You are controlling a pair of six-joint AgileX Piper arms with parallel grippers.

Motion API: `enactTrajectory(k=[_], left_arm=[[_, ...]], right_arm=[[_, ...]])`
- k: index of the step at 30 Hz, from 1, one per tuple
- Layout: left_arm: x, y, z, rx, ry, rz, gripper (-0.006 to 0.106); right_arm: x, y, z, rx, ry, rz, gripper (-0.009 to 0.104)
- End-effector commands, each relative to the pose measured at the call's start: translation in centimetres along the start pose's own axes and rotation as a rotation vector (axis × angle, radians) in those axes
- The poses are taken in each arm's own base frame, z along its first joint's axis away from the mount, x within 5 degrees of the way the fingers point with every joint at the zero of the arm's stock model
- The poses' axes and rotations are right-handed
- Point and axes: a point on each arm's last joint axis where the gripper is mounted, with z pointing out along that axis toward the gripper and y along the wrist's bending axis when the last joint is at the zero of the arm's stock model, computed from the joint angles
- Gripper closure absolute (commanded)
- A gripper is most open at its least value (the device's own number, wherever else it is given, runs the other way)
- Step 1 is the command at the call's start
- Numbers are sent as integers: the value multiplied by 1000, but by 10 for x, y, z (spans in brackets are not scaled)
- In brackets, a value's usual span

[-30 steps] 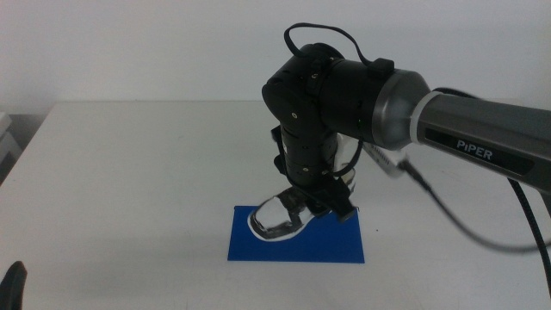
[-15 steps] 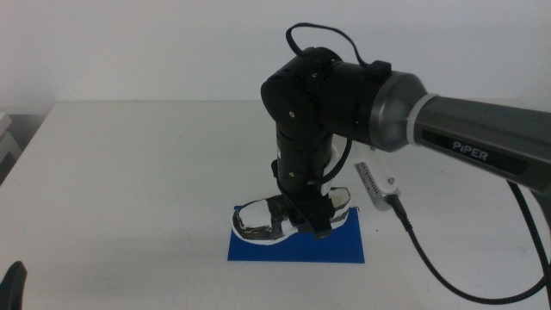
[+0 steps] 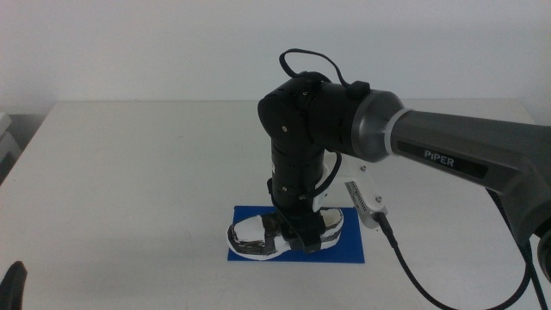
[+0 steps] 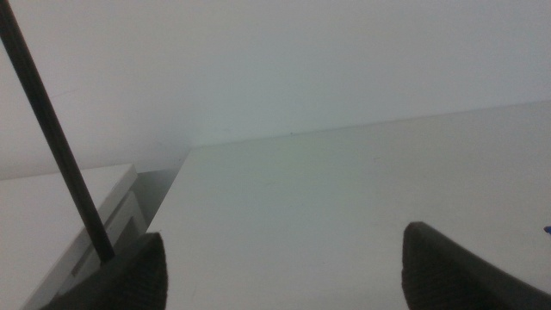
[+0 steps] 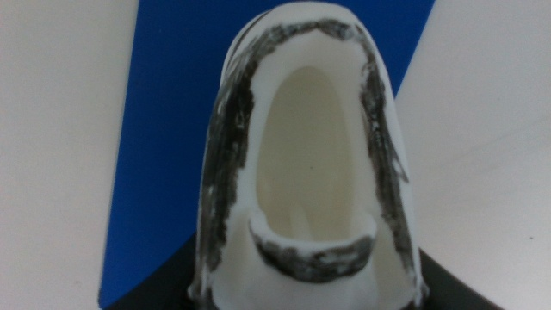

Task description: Use one arm to grab the shoe from the table and place it on the mat.

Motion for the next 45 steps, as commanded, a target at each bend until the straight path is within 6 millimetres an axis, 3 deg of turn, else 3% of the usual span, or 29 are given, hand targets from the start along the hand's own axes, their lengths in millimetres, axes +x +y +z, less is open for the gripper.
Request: enactTrajectory(k=[1,11,18,30,31,36,42,45], left_arm=[[-6,0,0,0,-83,-14,7],[-6,0,0,0,-83,-14,7],[-6,0,0,0,-83,-14,7],[-6,0,0,0,-83,-14,7],[-6,0,0,0,-83,-14,7],[-6,0,0,0,-83,-14,7],[-6,0,0,0,-83,-14,7],[-6,0,0,0,-83,-14,7]], right_arm=[[-6,7,-35,-86,31,13,99],[-25,13,-34,-76,-49,26,99],[-23,14,-33,-90,-27,29,99],[-20,16,-9,-42,-43,28,99],[-21,17,-9,-59,-54,20,89],[-21,20,-10,-85,-52,14,64],[-19,22,-10,-115,-36,12,20],[-18,22,-10,-109,-23,17,5]])
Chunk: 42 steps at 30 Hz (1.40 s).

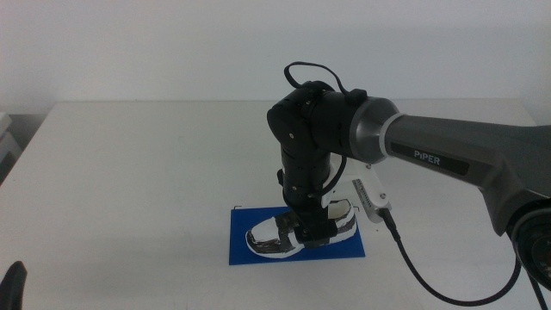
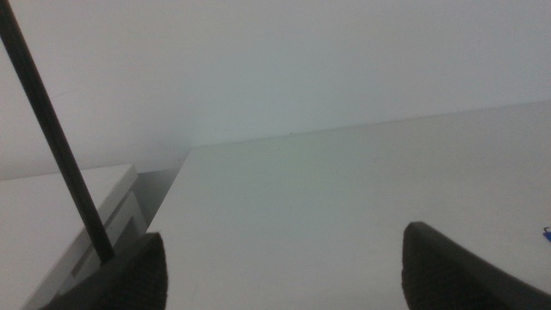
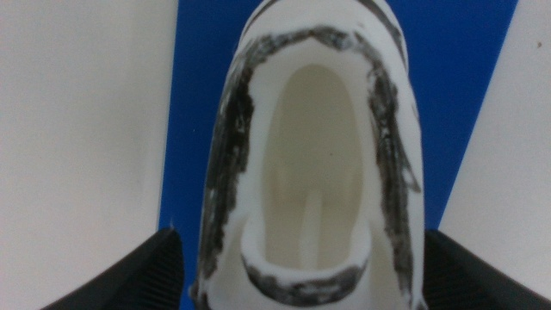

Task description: Use one arm to grab the shoe from the table and place it on the mat.

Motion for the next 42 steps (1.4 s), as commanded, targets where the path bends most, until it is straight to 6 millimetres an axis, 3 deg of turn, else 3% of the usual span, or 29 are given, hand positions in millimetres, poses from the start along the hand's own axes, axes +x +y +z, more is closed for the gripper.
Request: enactTrajectory(k=[1,7,17,22,30,34,42], left_arm=[[-6,0,0,0,-83,-14,7],[-6,0,0,0,-83,-14,7],[-6,0,0,0,-83,-14,7],[-6,0,0,0,-83,-14,7],[-6,0,0,0,-83,-14,7],[-6,0,0,0,-83,-14,7],[-6,0,0,0,-83,-14,7]], right_arm=[[-3,6,-35,-78,43,15,3],[-4,5,-56,-62,55,30,3],[-11,-6,-140,-124,191,14,3],[-24,-14,-182,-227,208,13,3],[-56,-26,-231,-416,97,-64,3],[-68,-30,-246,-492,-42,-368,3],[-67,-38,-249,-471,-296,-1552,3]])
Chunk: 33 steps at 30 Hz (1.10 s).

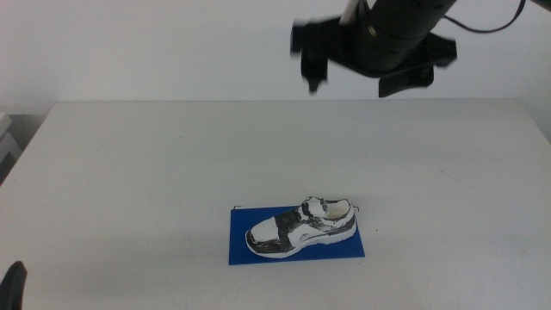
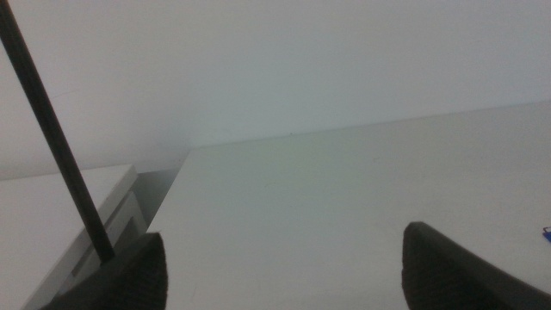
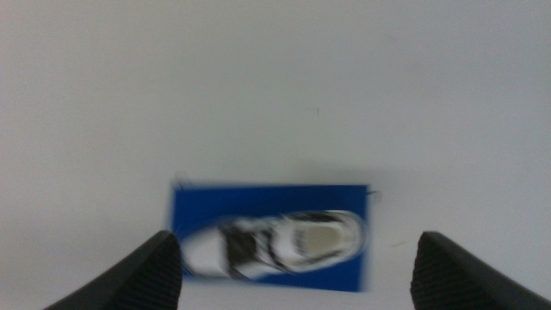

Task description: Use one arm to grab the shoe from the table and place it on the mat.

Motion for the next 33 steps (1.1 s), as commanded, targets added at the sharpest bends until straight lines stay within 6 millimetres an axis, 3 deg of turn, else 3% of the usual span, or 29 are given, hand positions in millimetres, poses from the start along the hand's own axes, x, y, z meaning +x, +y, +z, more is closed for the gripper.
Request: enactTrajectory(k=[1,4,7,10,13,19,23,26,29,33], left_arm=[[-6,0,0,0,-83,-14,7],[-6,0,0,0,-83,-14,7],[-6,0,0,0,-83,-14,7],[-6,0,0,0,-83,-14,7],[-6,0,0,0,-83,-14,7],[-6,0,0,0,-83,-14,7],[-6,0,0,0,-83,-14,7],[-6,0,0,0,-83,-14,7],[-6,0,0,0,-83,-14,7],[-6,0,0,0,-83,-14,7]], right_arm=[[0,-6,-25,-42,-24,-407,3],[5,-5,-21,-66,-3,-779,3],[11,-6,-21,-141,8,-828,3],[13,-15,-32,-172,-110,-798,3],[17,-39,-40,-154,-223,-675,3],[37,-121,-66,-55,-386,-406,3],[71,-172,-85,16,-505,-270,3],[101,-199,-98,72,-589,-193,3],[137,-218,-106,130,-670,-129,3],[184,-234,-99,183,-766,-92,3]])
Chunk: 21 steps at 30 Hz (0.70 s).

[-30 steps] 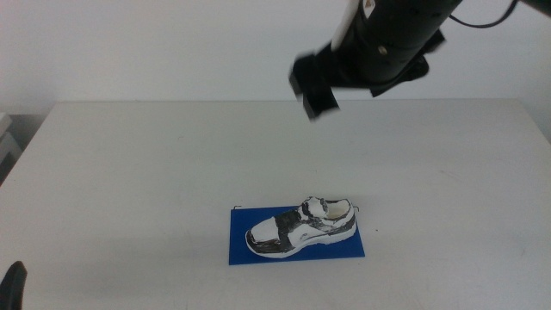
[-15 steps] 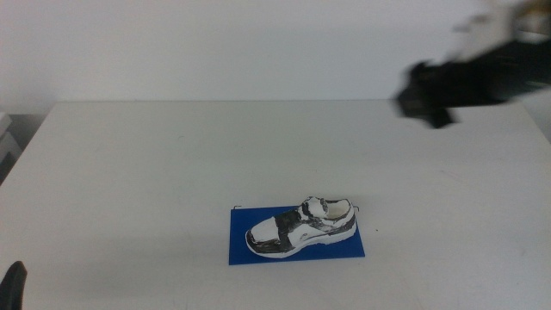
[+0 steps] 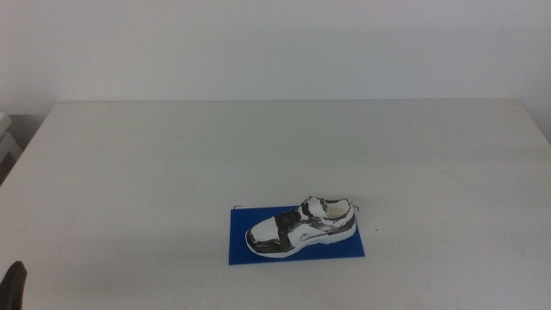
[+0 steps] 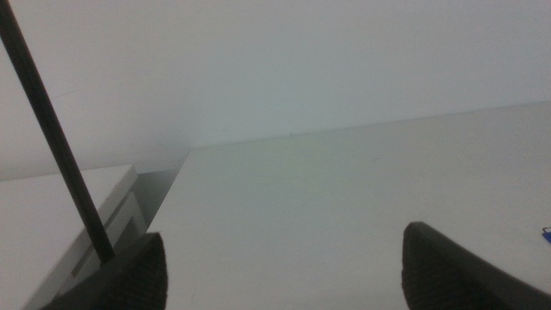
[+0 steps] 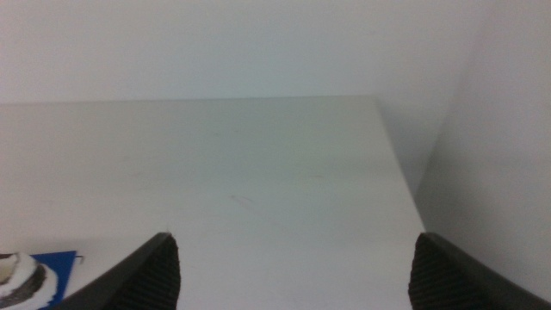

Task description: Use one arm to grab the shoe from the table and place it on the mat.

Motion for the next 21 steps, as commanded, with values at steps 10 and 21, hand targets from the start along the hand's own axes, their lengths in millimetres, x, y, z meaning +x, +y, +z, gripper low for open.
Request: enactTrajectory(k=[10,21], left_arm=[[-6,0,0,0,-83,-14,7],[-6,0,-1,0,-84,-14,7]], right_arm=[[82,-3,-9,-33,-384,-22,3],[138,-3,15,-55,-427,-33,3]])
